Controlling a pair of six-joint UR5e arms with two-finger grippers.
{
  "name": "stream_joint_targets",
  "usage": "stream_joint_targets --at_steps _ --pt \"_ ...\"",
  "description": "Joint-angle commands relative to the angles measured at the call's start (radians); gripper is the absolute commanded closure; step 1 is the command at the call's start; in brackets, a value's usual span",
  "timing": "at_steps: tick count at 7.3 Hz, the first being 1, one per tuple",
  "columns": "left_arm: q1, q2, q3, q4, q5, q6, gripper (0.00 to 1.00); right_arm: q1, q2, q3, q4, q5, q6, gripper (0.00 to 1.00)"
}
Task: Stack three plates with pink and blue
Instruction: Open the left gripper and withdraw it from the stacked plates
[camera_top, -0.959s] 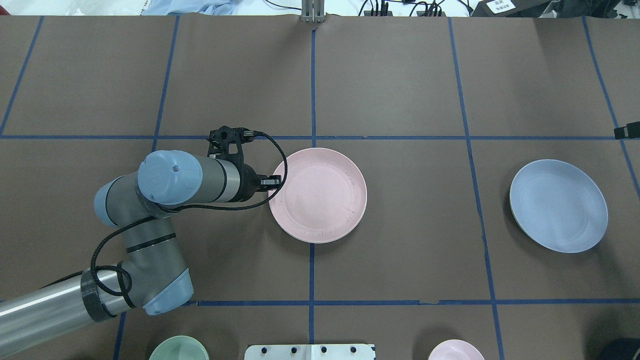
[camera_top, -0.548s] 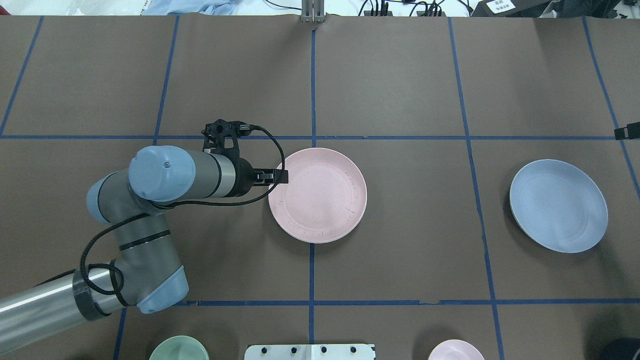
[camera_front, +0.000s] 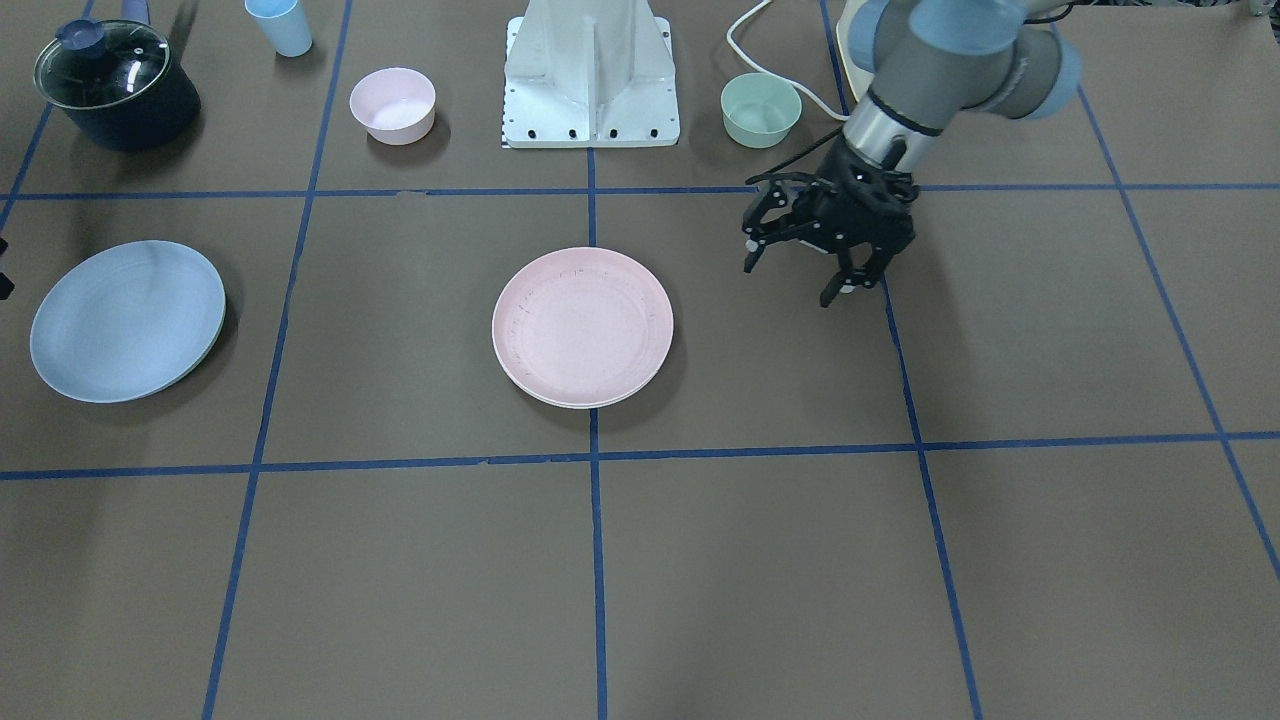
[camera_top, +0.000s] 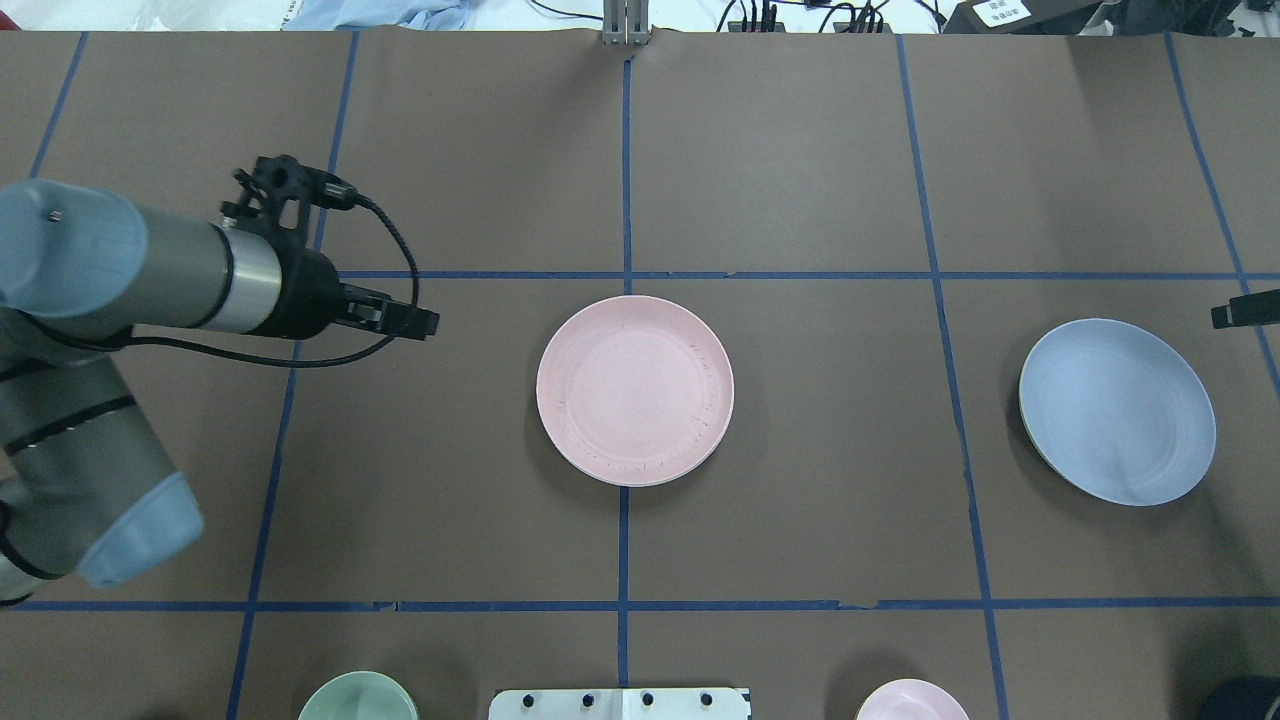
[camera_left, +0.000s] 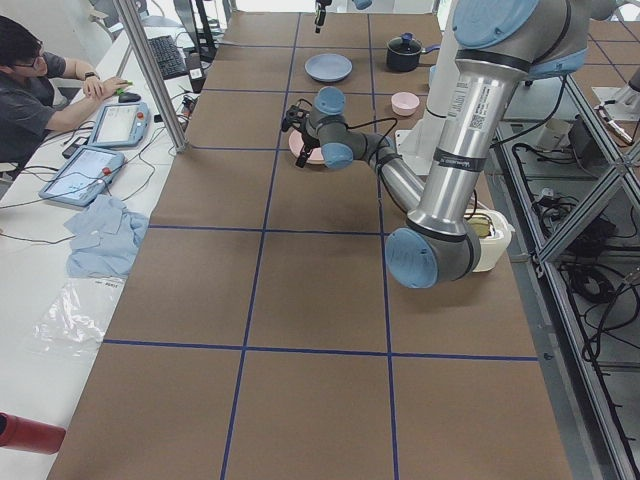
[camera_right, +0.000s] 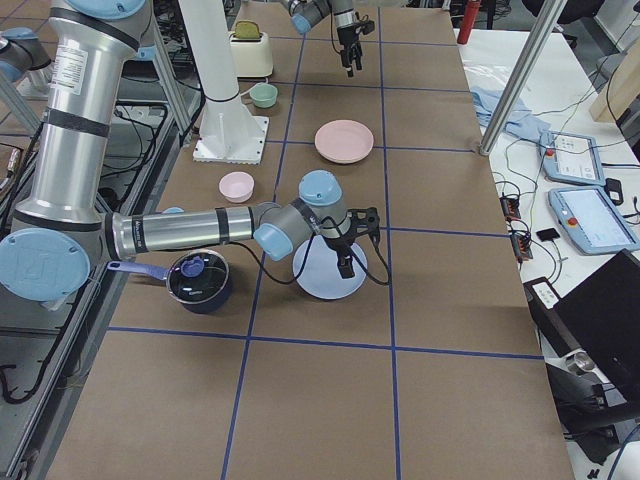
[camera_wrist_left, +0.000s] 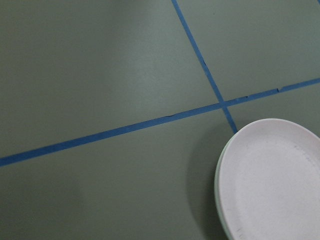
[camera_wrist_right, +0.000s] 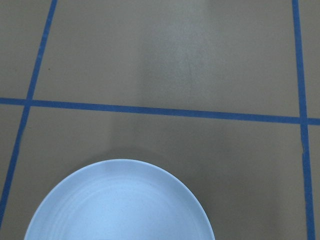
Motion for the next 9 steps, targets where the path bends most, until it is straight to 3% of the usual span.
stream_joint_targets --at_steps 1,3,4,5,8,9 --pt "-0.143 0.101 -0.029 0.015 -0.065 0.252 0.0 -0.08 -0.06 -0.1 0.23 -0.045 0.08 0.04" --pt "-0.156 0.11 -0.03 0.015 -0.067 0.262 0.0 -0.178 -0.053 -0.237 0.408 -0.148 0.182 0.19" --pt "-0.156 0.11 -0.032 0.015 -0.066 0.262 0.0 -0.2 -0.046 -0.268 0.442 -0.16 0.206 0.29" --pt "-0.156 0.11 -0.032 0.015 -0.064 0.262 0.0 -0.212 -0.046 -0.27 0.442 -0.167 0.209 0.44" --pt "-0.156 0.11 -0.032 0.015 -0.064 0.259 0.0 -0.24 -0.046 -0.296 0.442 -0.203 0.209 0.49" --pt "-0.156 0.11 -0.032 0.015 -0.064 0.256 0.0 -0.241 -0.046 -0.304 0.444 -0.203 0.209 0.55"
